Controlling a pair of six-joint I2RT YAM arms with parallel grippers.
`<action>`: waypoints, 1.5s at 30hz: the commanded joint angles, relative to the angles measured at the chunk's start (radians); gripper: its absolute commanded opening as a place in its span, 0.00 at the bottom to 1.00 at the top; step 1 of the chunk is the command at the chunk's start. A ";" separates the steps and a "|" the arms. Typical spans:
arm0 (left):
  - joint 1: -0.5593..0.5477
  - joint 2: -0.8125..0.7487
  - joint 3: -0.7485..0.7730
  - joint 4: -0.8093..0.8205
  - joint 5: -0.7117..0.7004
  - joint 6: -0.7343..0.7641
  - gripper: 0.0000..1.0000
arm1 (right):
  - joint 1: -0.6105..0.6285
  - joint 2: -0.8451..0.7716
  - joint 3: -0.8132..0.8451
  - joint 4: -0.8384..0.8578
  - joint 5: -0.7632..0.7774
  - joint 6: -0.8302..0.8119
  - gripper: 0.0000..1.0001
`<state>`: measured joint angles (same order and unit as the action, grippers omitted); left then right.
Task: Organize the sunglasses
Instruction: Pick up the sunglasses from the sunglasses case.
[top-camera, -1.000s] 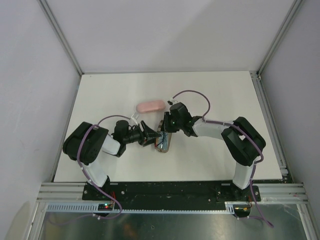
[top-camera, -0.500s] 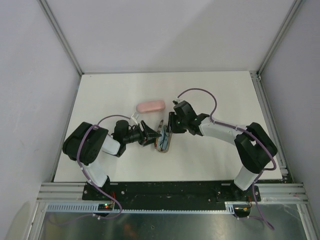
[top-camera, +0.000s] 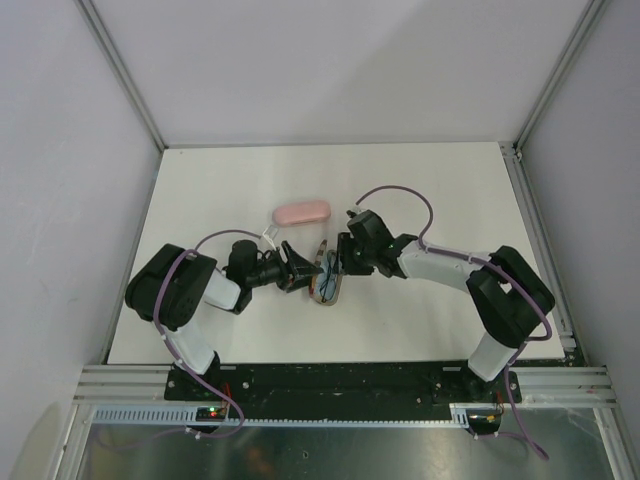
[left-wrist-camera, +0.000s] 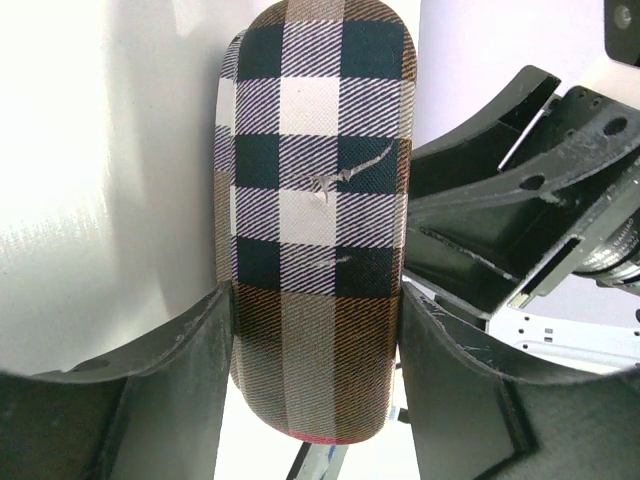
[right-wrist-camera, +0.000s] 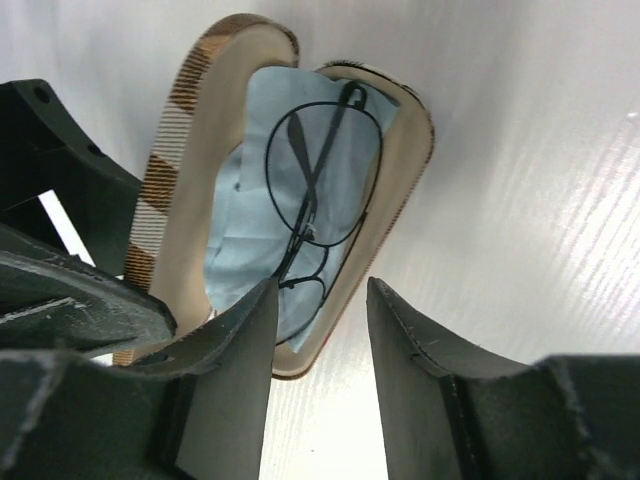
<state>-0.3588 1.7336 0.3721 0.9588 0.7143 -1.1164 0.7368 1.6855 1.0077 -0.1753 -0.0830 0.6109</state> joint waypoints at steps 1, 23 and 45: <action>-0.009 -0.042 0.021 0.058 0.021 0.018 0.58 | 0.046 -0.013 0.002 0.069 0.086 -0.032 0.46; -0.008 -0.060 0.024 0.058 0.039 -0.008 0.56 | 0.237 0.072 0.002 0.244 0.590 -0.214 0.38; -0.010 -0.019 0.041 0.058 0.035 -0.005 0.57 | 0.263 -0.080 -0.001 0.144 0.711 -0.241 0.00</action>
<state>-0.3618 1.7168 0.3779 0.9607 0.7216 -1.1252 0.9936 1.6917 1.0042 0.0093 0.5678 0.3794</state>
